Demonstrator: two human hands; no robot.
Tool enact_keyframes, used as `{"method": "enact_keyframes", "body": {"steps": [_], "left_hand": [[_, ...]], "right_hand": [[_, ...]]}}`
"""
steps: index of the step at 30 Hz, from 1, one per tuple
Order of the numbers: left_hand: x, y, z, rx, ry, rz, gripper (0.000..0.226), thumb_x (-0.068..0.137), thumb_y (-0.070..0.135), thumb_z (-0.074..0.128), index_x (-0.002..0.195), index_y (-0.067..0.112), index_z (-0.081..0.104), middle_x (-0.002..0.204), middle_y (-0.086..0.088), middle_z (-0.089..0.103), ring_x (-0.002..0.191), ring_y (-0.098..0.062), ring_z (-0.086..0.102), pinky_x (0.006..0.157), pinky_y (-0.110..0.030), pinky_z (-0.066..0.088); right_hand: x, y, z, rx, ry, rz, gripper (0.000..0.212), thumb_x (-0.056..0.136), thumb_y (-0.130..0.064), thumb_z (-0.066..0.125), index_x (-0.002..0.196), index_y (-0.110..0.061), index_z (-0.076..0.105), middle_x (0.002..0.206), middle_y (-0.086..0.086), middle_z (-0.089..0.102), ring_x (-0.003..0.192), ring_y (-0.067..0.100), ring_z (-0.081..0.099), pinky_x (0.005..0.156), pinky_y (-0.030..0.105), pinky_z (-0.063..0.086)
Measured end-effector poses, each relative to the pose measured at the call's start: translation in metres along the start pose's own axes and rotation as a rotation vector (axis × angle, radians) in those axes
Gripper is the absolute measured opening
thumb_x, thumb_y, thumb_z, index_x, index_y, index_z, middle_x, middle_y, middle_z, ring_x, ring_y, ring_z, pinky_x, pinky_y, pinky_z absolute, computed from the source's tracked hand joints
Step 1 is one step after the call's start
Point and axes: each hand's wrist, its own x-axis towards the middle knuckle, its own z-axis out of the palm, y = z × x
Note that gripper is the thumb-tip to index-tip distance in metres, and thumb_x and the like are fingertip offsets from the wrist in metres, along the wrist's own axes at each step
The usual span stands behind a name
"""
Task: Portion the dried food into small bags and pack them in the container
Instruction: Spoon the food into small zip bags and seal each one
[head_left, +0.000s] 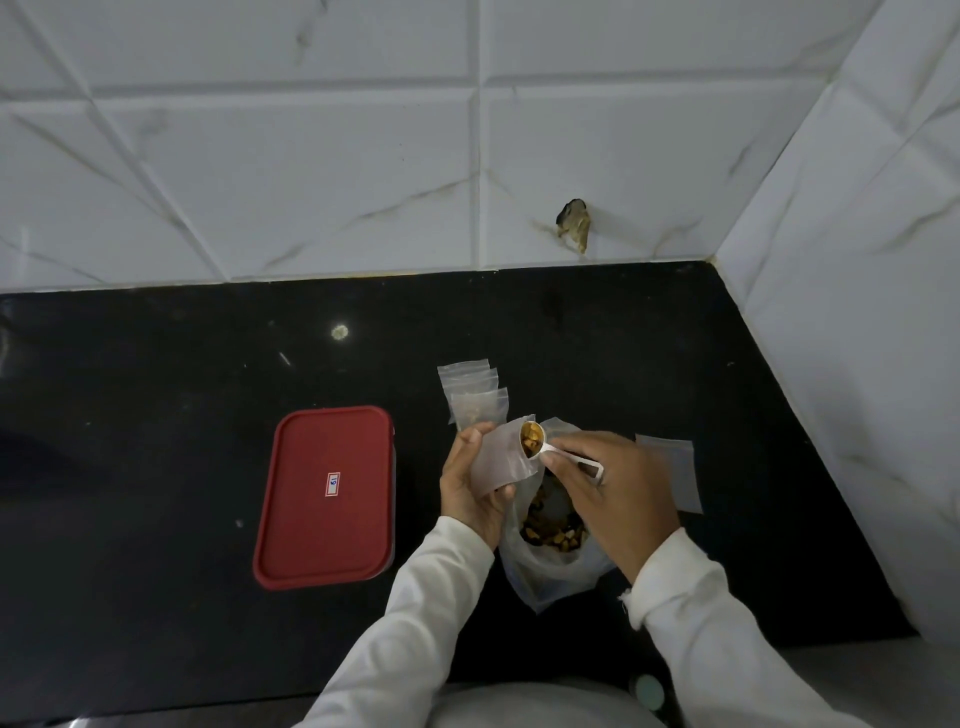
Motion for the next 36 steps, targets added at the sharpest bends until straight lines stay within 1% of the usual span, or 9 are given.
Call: {"method": "enact_keyframes", "body": {"steps": [3, 7, 11, 13, 15, 23, 30, 33, 36], "left_hand": [[-0.001, -0.001, 0.001, -0.004, -0.003, 0.022, 0.035, 0.082, 0.035, 0.070, 0.111, 0.016, 0.064, 0.114, -0.012, 0.062, 0.083, -0.024, 0.068, 0.046, -0.023, 0.054], [-0.002, -0.002, 0.005, 0.045, 0.052, -0.002, 0.048, 0.090, 0.039, 0.065, 0.133, 0.017, 0.057, 0.120, -0.011, 0.062, 0.085, -0.024, 0.069, 0.044, -0.024, 0.053], [0.004, -0.003, 0.006, 0.062, 0.068, -0.097, 0.057, 0.091, 0.054, 0.058, 0.132, 0.015, 0.059, 0.115, -0.019, 0.064, 0.081, -0.026, 0.068, 0.042, -0.023, 0.052], [0.004, -0.003, 0.006, 0.022, 0.051, -0.140, 0.062, 0.090, 0.059, 0.054, 0.130, 0.012, 0.061, 0.111, -0.019, 0.066, 0.080, -0.026, 0.069, 0.042, -0.024, 0.054], [0.006, -0.001, 0.007, -0.001, 0.044, -0.177, 0.066, 0.090, 0.061, 0.053, 0.130, 0.009, 0.060, 0.109, -0.020, 0.067, 0.078, -0.026, 0.070, 0.042, -0.024, 0.054], [0.008, -0.002, 0.009, 0.043, 0.063, -0.198, 0.055, 0.093, 0.050, 0.054, 0.124, 0.004, 0.060, 0.087, -0.014, 0.071, 0.062, -0.021, 0.068, 0.040, -0.022, 0.052], [0.012, -0.003, 0.008, 0.102, 0.031, -0.080, 0.034, 0.098, 0.040, 0.053, 0.127, 0.026, 0.064, 0.107, -0.012, 0.061, 0.067, -0.017, 0.064, 0.042, -0.022, 0.051], [0.015, -0.003, 0.006, 0.049, 0.073, -0.122, 0.037, 0.098, 0.041, 0.055, 0.123, 0.016, 0.064, 0.107, -0.012, 0.064, 0.066, -0.017, 0.067, 0.043, -0.022, 0.052], [0.020, -0.001, -0.005, -0.060, 0.093, -0.200, 0.049, 0.094, 0.043, 0.060, 0.132, 0.012, 0.060, 0.109, -0.013, 0.069, 0.080, -0.020, 0.069, 0.061, -0.026, 0.057]], "right_hand": [[0.002, 0.005, -0.001, -0.076, -0.022, -0.032, 0.021, 0.088, -0.031, 0.068, 0.103, -0.017, 0.074, 0.094, -0.007, 0.073, 0.083, 0.002, 0.066, 0.078, 0.025, 0.057], [0.006, 0.007, 0.003, -0.179, 0.021, -0.128, 0.018, 0.082, -0.014, 0.076, 0.100, -0.012, 0.077, 0.093, 0.003, 0.075, 0.082, 0.013, 0.070, 0.076, 0.033, 0.060], [0.012, 0.006, 0.007, -0.340, 0.051, -0.365, 0.026, 0.059, 0.004, 0.088, 0.081, -0.004, 0.077, 0.070, 0.008, 0.072, 0.059, 0.022, 0.067, 0.055, 0.033, 0.059], [0.013, 0.005, 0.004, -0.393, 0.071, -0.491, 0.012, 0.071, -0.005, 0.076, 0.082, -0.005, 0.077, 0.072, 0.005, 0.073, 0.062, 0.020, 0.066, 0.056, 0.028, 0.058], [0.010, 0.003, 0.001, -0.434, 0.070, -0.523, 0.023, 0.082, -0.017, 0.058, 0.089, -0.008, 0.078, 0.081, 0.002, 0.074, 0.072, 0.017, 0.065, 0.061, 0.023, 0.054], [-0.001, 0.007, -0.002, -0.486, 0.077, -0.534, 0.027, 0.078, -0.010, 0.067, 0.103, -0.009, 0.075, 0.096, 0.001, 0.073, 0.091, 0.012, 0.055, 0.077, 0.018, 0.048], [0.000, 0.009, -0.005, -0.446, 0.115, -0.524, 0.025, 0.085, -0.017, 0.059, 0.102, -0.006, 0.074, 0.095, 0.006, 0.073, 0.090, 0.014, 0.056, 0.079, 0.017, 0.046], [0.004, 0.007, -0.004, -0.282, 0.273, -0.408, 0.024, 0.089, -0.018, 0.050, 0.105, -0.022, 0.068, 0.099, -0.011, 0.067, 0.085, 0.016, 0.067, 0.077, 0.017, 0.048], [0.005, 0.011, -0.012, -0.191, 0.356, -0.191, 0.032, 0.094, -0.012, 0.051, 0.109, -0.039, 0.059, 0.103, -0.021, 0.060, 0.093, 0.008, 0.066, 0.076, 0.007, 0.044]]}}
